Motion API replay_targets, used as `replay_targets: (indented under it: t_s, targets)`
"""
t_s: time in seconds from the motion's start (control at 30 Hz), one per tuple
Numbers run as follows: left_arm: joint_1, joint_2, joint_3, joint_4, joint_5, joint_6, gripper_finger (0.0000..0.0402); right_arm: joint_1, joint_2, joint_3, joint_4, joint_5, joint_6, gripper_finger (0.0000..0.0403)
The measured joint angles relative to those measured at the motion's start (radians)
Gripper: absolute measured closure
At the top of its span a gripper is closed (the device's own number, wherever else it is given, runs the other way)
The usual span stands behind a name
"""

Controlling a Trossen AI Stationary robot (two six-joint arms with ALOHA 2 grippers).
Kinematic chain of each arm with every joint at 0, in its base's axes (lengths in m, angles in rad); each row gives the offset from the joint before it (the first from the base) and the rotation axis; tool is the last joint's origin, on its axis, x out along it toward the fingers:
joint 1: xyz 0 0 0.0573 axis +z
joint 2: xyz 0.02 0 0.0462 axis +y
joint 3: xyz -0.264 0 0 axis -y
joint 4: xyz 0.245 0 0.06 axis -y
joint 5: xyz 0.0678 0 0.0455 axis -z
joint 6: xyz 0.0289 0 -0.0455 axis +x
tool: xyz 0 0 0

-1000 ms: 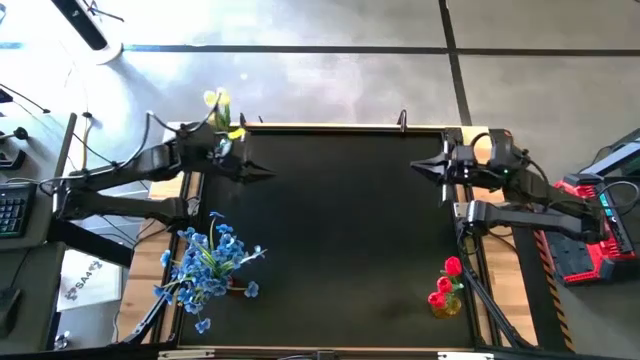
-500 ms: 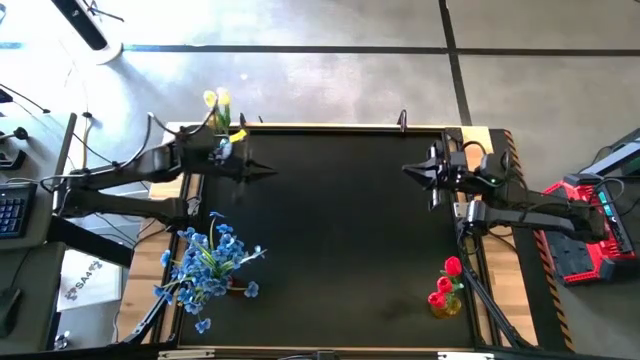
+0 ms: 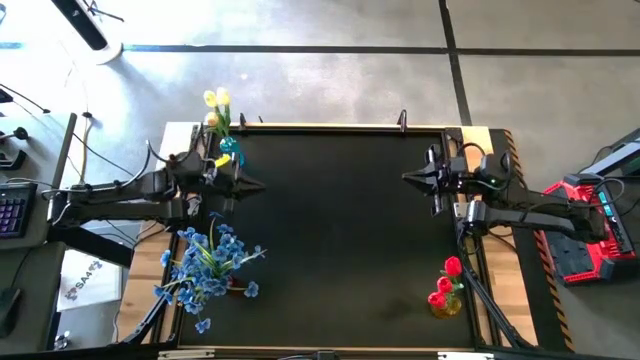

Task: Sort flowers into vase by color
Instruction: Return to Home Position

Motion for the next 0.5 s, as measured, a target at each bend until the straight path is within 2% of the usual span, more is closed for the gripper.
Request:
replay_targets:
  t_s: [0.07,0.23,0.4,0.5]
  targets:
    - [-0.007,-0.002,-0.025,0.004,-0.001,-0.024,0.0401,0.000,0.000,0.000,-0.027,0.006,0.001,0.0403]
    - [-0.025,-0.003,-0.069,0.039,-0.001,0.003,0.0401,0.000,0.000,0.000,-0.067,0.105,-0.045,0.0403]
    - [-0.034,-0.027,-0.154,0.092,-0.009,-0.026,0.0401,0.000,-0.028,-0.025,-0.065,0.077,-0.049,0.0403]
    - [-0.051,-0.036,-0.230,0.235,-0.064,-0.092,0.0401,0.005,-0.059,-0.082,-0.032,0.037,0.014,0.0403]
